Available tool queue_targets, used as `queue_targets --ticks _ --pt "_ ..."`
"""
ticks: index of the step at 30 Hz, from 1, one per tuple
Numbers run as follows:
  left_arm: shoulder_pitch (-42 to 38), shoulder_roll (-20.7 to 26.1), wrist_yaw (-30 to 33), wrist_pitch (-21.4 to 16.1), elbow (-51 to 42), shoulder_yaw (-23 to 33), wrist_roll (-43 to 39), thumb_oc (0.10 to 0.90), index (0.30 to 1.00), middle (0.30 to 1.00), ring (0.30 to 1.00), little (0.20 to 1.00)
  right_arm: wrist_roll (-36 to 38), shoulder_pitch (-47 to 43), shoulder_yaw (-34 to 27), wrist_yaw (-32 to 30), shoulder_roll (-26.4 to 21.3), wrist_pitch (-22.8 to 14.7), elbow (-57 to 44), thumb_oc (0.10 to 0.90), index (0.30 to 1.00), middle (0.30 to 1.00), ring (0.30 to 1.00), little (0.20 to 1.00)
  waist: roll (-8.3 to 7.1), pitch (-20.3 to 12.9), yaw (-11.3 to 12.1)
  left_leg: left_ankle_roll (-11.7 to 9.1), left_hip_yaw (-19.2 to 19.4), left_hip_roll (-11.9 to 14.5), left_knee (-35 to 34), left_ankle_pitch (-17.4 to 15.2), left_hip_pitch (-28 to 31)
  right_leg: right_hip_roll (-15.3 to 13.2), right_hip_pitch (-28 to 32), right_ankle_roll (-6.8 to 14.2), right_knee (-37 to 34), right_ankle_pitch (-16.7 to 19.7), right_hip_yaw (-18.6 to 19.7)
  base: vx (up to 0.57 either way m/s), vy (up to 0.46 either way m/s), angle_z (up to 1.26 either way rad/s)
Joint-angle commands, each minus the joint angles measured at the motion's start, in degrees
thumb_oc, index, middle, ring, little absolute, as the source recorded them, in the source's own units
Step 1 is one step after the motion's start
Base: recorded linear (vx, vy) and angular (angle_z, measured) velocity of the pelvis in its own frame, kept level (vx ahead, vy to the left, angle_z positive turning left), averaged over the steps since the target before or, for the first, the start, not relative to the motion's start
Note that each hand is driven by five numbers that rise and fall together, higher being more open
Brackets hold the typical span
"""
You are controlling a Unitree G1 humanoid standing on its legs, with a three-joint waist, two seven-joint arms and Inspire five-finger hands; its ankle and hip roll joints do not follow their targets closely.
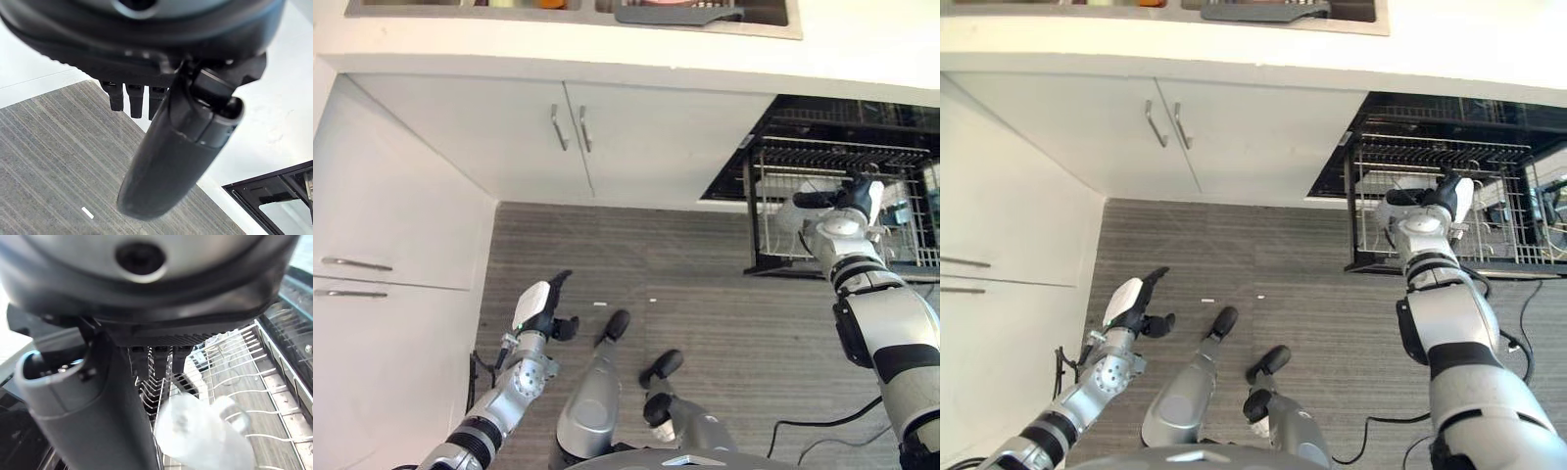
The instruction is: Place the dishes in the dishwasher.
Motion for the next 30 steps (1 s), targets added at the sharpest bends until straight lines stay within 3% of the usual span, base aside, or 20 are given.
queue_targets --ticks 1,6,8,10,11,12,13,15,18,20,24,25,26,30 --pt "4.16 1.12 1.58 -1.62 -0.34 -0.82 0.94 0.8 0.9 0.9 0.9 0.9 -1.77 3.23 4.38 -1.07 1.34 -4.27 -6.72 0.8 0.9 0.9 0.9 0.9 -4.45 -7.61 -1.57 -1.58 7.43 2.02 0.01 -6.02 3.13 -5.31 4.88 7.38 0.22 -4.12 7.18 0.05 0.102 -0.39" --pt "3.91 -1.35 1.28 -0.49 5.46 0.67 0.51 0.8 0.9 0.9 0.9 0.9 -2.93 6.12 6.23 1.36 4.17 -4.66 -12.51 0.8 0.9 0.9 0.9 0.9 -4.09 -10.37 -3.92 -0.49 10.58 2.25 0.01 -7.35 7.78 -5.65 7.49 7.41 0.22 -4.09 10.55 0.04 0.093 -0.42" --pt "3.3 -3.43 1.69 0.22 10.65 2.31 -0.54 0.8 0.9 0.9 0.9 0.9 -1.42 9.55 6.51 1.24 6.75 -6.8 -20.48 0.8 0.9 0.9 0.9 0.9 -3.78 -11.05 -5.78 -0.5 12.39 2.6 0.01 -7.87 9.6 -5.57 8.33 7.2 0.22 -4.37 12.35 0.04 0.05 -0.34" --pt "3.12 -5.79 2.73 0.85 18.25 5.22 -2.87 0.8 0.9 0.9 0.9 0.9 -0.37 12.52 7.79 0.42 8.4 -9.09 -32.8 0.8 0.9 0.9 0.9 0.9 -3.57 -11.83 -8.12 -0.51 14.35 2.83 0.01 -7.91 11.15 -5.41 8.86 6.93 0.25 -4.32 14.34 0.05 0.019 -0.48" --pt "3.88 -7.28 3.53 1.6 23.64 7.55 -4.53 0.8 0.9 0.9 0.9 0.9 -0.8 15.28 8.13 -0.38 9.32 -10.96 -44.09 0.8 0.9 0.9 0.9 0.9 -3.5 -12.59 -10.25 -0.59 15.79 3.06 0.01 -7.93 11.99 -5.32 9.14 6.75 0.33 -4.26 15.6 0.04 0.007 -0.66" --pt "3.88 -7.36 3.58 1.5 23.78 7.51 -4.52 0.8 0.9 0.9 0.9 0.9 -0.9 15.53 8.15 -0.51 9.27 -10.76 -44.45 0.8 0.9 0.9 0.9 0.9 -3.49 -12.74 -10.3 -0.51 15.77 2.98 0.01 -7.69 11.76 -5.39 8.97 6.79 0.24 -4.0 15.56 0.04 -0.02 -0.69" --pt "6.06 -9.78 4.81 3.96 32.89 11.1 -7.35 0.8 0.9 0.9 0.9 0.9 5.23 22.13 6.11 1.88 13.15 -15.84 -61.77 0.8 0.9 0.9 0.9 0.9 -2.5 -14.0 -13.1 -0.76 17.31 3.45 0.01 -8.21 12.96 -5.37 9.64 6.51 0.5 -4.43 16.78 -0.01 0.002 -0.76" --pt "6.33 -10.51 4.89 5.45 38.74 14.39 -9.62 0.8 0.9 0.9 0.9 0.9 8.24 25.57 5.1 5.3 13.62 -19.29 -73.97 0.8 0.9 0.9 0.9 0.9 -1.3 -14.79 -15.3 -0.73 17.61 3.62 0.01 -8.08 13.25 -5.59 9.97 6.33 0.54 -4.38 16.68 -0.04 0.01 -0.47" --pt "6.46 -10.66 3.47 6.62 42.82 14.64 -8.28 0.8 0.9 0.9 0.9 0.9 13.88 30.55 3.52 11.2 12.54 -24.04 -86.72 0.8 0.9 0.9 0.9 0.9 0.14 -14.92 -17.83 -0.72 18.27 3.99 0.01 -8.15 13.74 -5.57 10.18 6.18 0.67 -4.43 17.16 -0.05 0.005 -0.07" --pt "6.0 -10.09 2.71 6.87 43.44 14.56 -6.45 0.8 0.9 0.9 0.9 0.9 16.58 33.36 2.09 14.64 11.35 -24.78 -91.22 0.8 0.9 0.9 0.9 0.9 1.01 -14.31 -18.44 -0.52 18.68 4.0 0.01 -8.13 13.77 -5.52 9.92 6.39 0.77 -4.29 17.32 -0.05 0.021 -0.1" --pt "6.0 -10.09 2.71 6.87 43.45 14.54 -6.45 0.8 0.9 0.9 0.9 0.9 16.6 33.38 2.07 14.65 11.34 -24.77 -91.23 0.8 0.9 0.9 0.9 0.9 1.02 -14.3 -18.4 -0.53 18.7 4.01 0.01 -8.14 13.79 -5.51 9.92 6.39 0.77 -4.29 17.35 -0.01 0.012 -0.14" --pt "5.26 -8.8 2.58 7.25 43.21 15.23 -4.82 0.8 0.9 0.9 0.9 0.9 17.12 36.41 1.01 15.48 10.39 -25.27 -92.32 0.8 0.9 0.9 0.9 0.9 2.1 -13.29 -18.51 -0.27 18.54 4.01 0.01 -7.97 13.74 -5.44 9.51 6.67 0.87 -4.08 17.78 0.07 -0.063 0.0" --pt "3.33 -11.08 3.53 6.74 42.02 19.37 -9.45 0.8 0.9 0.9 0.9 0.9 14.3 44.02 -5.62 14.21 8.82 -24.71 -94.51 0.8 0.9 0.9 0.9 0.9 2.68 -13.03 -16.4 0.03 16.18 3.84 0.01 -8.6 14.03 -5.26 10.2 6.89 0.68 -4.62 16.66 0.09 -0.093 0.01" --pt "4.54 -13.91 3.48 3.28 35.43 18.94 -11.96 0.8 0.9 0.9 0.9 0.9 10.5 47.15 -7.34 13.86 6.57 -23.52 -95.8 0.8 0.9 0.9 0.9 0.9 2.56 -13.5 -13.46 -0.33 13.75 3.8 0.01 -8.28 13.61 -4.76 11.07 6.46 0.23 -5.44 14.36 0.08 -0.118 0.6"
